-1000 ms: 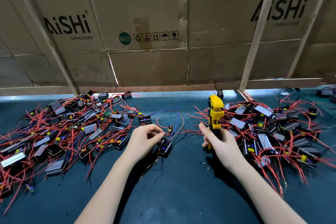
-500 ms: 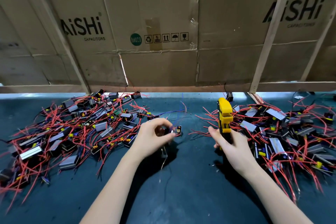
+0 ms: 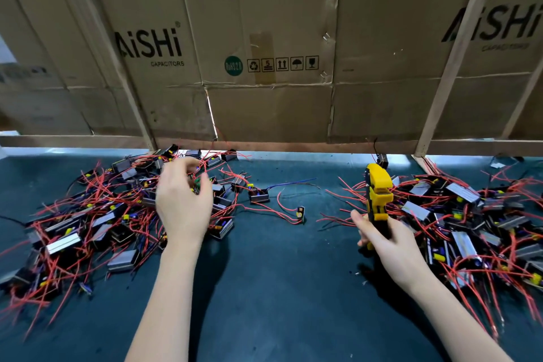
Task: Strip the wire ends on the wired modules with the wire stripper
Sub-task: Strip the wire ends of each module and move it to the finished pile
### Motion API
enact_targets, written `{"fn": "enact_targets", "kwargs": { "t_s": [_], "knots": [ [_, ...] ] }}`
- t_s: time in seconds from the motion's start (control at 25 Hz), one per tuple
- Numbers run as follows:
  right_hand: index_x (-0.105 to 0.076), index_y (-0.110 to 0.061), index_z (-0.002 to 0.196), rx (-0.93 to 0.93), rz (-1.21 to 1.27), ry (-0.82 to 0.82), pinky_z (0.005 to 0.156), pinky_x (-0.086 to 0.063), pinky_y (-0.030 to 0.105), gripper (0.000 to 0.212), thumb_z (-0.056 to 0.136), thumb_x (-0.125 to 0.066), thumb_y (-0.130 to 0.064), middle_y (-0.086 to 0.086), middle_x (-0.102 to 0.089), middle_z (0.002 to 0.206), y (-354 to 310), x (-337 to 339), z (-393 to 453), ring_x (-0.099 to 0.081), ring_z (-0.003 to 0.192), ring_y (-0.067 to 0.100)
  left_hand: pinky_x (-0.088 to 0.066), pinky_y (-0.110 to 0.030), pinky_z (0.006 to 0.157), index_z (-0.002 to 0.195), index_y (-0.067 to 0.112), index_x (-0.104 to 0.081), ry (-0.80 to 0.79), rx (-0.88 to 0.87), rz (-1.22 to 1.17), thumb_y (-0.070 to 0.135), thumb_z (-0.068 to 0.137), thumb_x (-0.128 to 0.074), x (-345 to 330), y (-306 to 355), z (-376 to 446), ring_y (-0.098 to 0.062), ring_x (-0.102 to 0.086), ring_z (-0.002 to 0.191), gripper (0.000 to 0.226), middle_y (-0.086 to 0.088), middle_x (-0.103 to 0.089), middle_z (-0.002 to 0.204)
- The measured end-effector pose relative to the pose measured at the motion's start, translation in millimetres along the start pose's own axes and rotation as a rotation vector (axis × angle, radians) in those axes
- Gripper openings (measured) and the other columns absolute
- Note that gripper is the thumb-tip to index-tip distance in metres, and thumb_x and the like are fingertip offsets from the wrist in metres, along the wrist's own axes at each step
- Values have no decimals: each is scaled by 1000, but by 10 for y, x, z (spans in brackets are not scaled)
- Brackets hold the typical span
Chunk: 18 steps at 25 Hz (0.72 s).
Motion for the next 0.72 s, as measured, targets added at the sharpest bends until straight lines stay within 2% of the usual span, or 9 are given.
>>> {"fn": "enact_targets", "kwargs": {
  "t_s": [0.08,0.16,0.24,0.36,0.44,0.52,0.6,0.64,0.72],
  "knots": [
    [-55,-13,64,1,19,-6,75,-46,44,55,69,-64,-66,-3,-55,57,-2,0,6,-56,63,19,-52,-35,75,83,22,-65,-445,13,18,26,82,-73,-99,20,-54,-19,-63,78,10,7,-66,78],
    [-56,-12,65,-12,45,-6,77,-47,47,57,67,-64,-68,-2,-56,58,11,8,19,-56,64,20,-51,-31,73,81,22,-63,-784,32,270,37,76,-77,-205,-6,-159,-19,-62,87,22,8,-64,78],
    [-60,-17,64,-25,64,-11,80,-47,48,52,66,-64,-68,-3,-57,58,11,14,25,-56,64,19,-49,-33,76,90,17,-60,-813,49,391,32,74,-79,-260,-29,-184,-22,-58,96,28,1,-61,90],
    [-61,-20,63,-15,46,-28,81,-48,51,48,69,-64,-67,-2,-55,59,1,7,11,-56,64,19,-50,-37,79,99,14,-57,-763,97,393,6,77,-67,-265,-30,-177,-27,-59,97,26,-3,-66,94],
    [-56,-13,65,-3,13,-31,80,-49,52,53,72,-63,-65,-3,-53,59,-8,2,7,-57,62,17,-51,-35,75,92,15,-56,-782,85,239,-7,72,-60,-283,17,-200,-24,-61,84,30,-1,-69,80],
    [-53,-9,66,-1,7,-32,78,-49,49,58,72,-63,-65,-3,-52,59,-34,-1,-2,-57,61,15,-51,-28,66,83,16,-55,-912,68,-55,-12,68,-65,-296,183,-267,-15,-59,63,33,1,-66,69],
    [-53,-14,65,-3,14,-26,77,-48,45,55,69,-63,-68,-4,-52,59,-47,3,-8,-57,61,14,-49,-26,62,80,16,-56,-1043,2,-239,-9,69,-71,-319,346,-364,-8,-55,57,31,1,-65,69],
    [-53,-16,64,-5,13,-30,77,-48,44,54,69,-63,-68,-5,-53,59,-50,7,-9,-57,61,14,-49,-27,63,79,17,-56,-1010,-47,-200,-2,71,-73,-342,379,-392,-8,-56,60,27,3,-64,70],
    [-53,-17,64,-8,18,-36,78,-48,45,51,70,-63,-67,-5,-53,59,-40,9,-5,-58,62,14,-48,-30,67,81,21,-54,-773,-124,115,23,76,-76,-327,328,-343,-14,-59,75,23,7,-64,76]
  ]
}}
Point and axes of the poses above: each hand's wrist, its own z-axis towards the middle knuckle, its own x-axis out of the back of the hand, y = z × x, the point moved 2 cm from there along z, towards the middle knuckle
